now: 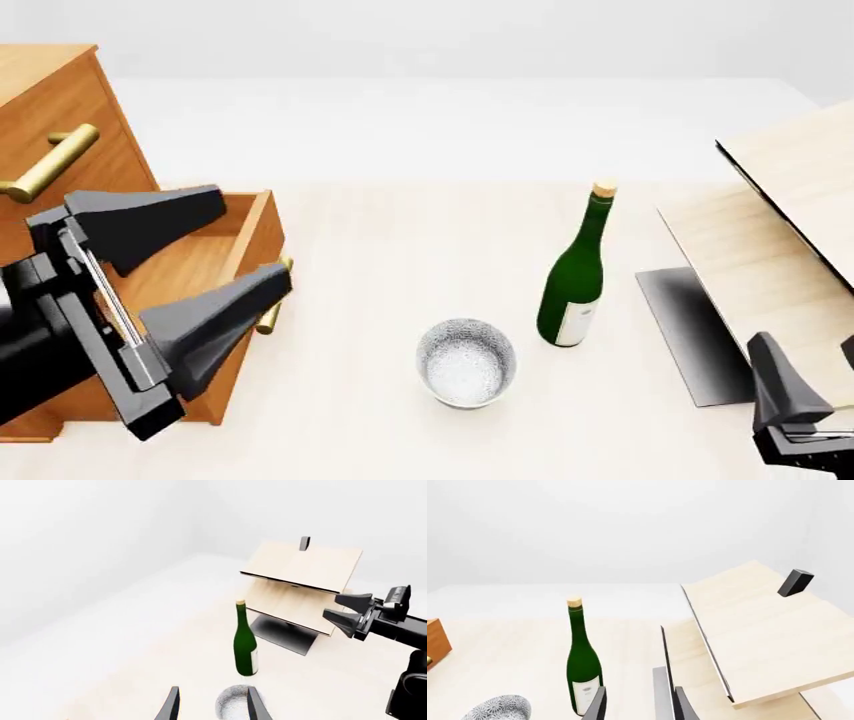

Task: Put the bowl in the bottom drawer of the cabinet.

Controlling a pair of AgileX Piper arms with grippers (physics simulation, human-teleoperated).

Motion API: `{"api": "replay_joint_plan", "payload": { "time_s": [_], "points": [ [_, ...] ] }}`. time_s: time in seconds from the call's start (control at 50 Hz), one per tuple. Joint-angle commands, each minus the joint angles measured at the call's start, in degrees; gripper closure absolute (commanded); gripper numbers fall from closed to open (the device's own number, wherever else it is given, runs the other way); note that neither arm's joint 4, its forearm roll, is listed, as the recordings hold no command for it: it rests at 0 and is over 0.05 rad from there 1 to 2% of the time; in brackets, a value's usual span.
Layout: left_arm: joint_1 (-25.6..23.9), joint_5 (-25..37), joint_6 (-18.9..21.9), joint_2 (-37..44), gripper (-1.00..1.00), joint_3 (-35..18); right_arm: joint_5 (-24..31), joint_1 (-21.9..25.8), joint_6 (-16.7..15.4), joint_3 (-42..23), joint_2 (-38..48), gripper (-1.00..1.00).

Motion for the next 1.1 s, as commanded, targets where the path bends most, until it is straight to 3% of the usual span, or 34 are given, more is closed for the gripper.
{"api": "replay_joint_plan", "payload": {
  "time_s": [0.02, 0.24, 0.74, 0.8, 1.1],
  "points": [
    [-1.80, 0.73, -0.17, 9.79, -1.00, -5.97, -0.26, 0.00, 0.00, 0.00, 0.24, -1.00],
    [-0.18, 5.35, 0.48, 15.09, -1.00, -11.43, -0.27, 0.00, 0.00, 0.00, 0.26, -1.00],
    [-4.42, 10.58, -1.41, 30.45, -1.00, -22.69, -0.27, -0.01, 0.00, 0.00, 0.27, -1.00],
    [-3.00, 11.15, -3.10, 31.56, -1.00, -22.74, -0.26, 0.00, 0.00, 0.00, 0.25, -1.00],
    [-2.62, 11.93, -3.57, 38.49, -1.00, -25.56, -0.25, 0.00, 0.00, 0.00, 0.23, -1.00]
  ]
}}
